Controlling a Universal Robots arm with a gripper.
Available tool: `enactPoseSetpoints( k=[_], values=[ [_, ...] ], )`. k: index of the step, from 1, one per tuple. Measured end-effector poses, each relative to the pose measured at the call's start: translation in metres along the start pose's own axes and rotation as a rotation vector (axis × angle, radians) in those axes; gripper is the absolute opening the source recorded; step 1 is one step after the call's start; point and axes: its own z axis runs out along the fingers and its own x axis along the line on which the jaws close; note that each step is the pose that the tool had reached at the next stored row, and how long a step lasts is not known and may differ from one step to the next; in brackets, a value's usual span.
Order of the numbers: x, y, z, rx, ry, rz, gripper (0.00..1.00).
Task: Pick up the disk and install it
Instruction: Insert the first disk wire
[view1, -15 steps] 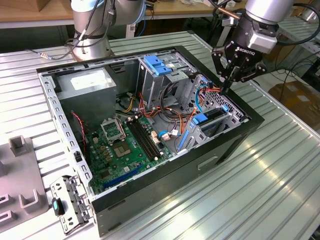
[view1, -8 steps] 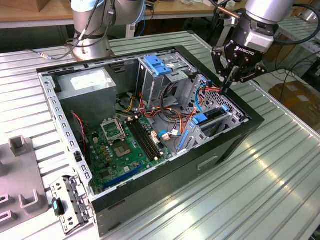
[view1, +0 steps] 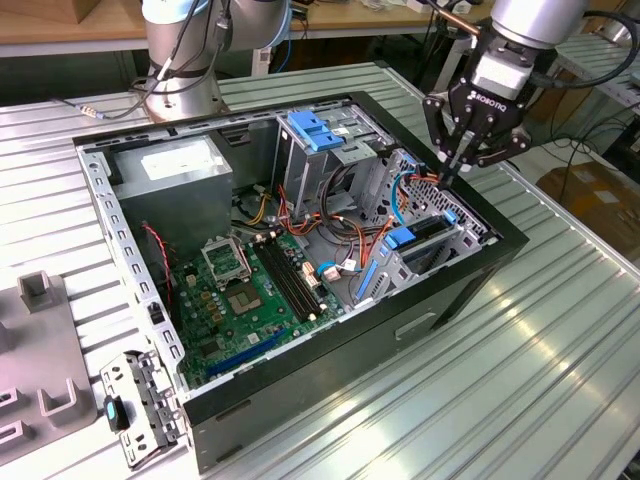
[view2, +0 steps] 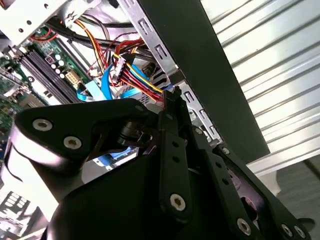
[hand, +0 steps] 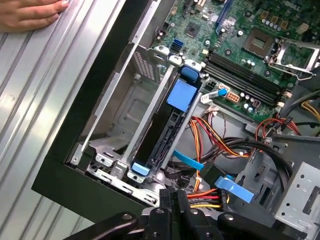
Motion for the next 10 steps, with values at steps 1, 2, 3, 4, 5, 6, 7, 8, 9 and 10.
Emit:
enactPoseSetpoints(
  k=[1, 2, 3, 4, 5, 6, 7, 8, 9, 10],
  values=[
    [0.0, 0.0, 0.0, -0.0004, -0.0004, 0.016, 0.16],
    [0.0, 0.0, 0.0, -0.001, -0.0011, 0.039, 0.16],
    [0.0, 0.0, 0.0, -0.0014, -0.0015, 0.054, 0.16],
    [0.0, 0.0, 0.0, -0.0016, -0.0018, 0.066, 0.16],
    [0.0, 0.0, 0.0, -0.0022, -0.0024, 0.086, 0.16],
    [0.0, 0.0, 0.0, -0.0026, -0.0029, 0.106, 0.16],
    [0.0, 0.0, 0.0, -0.003, -0.0033, 0.12, 0.16],
    [0.0, 0.0, -0.0001, -0.0035, -0.0038, 0.138, 0.16],
    [0.0, 0.0, 0.0, -0.0038, -0.0042, 0.152, 0.16],
    [0.0, 0.0, 0.0, -0.0042, -0.0046, 0.167, 0.16]
  ],
)
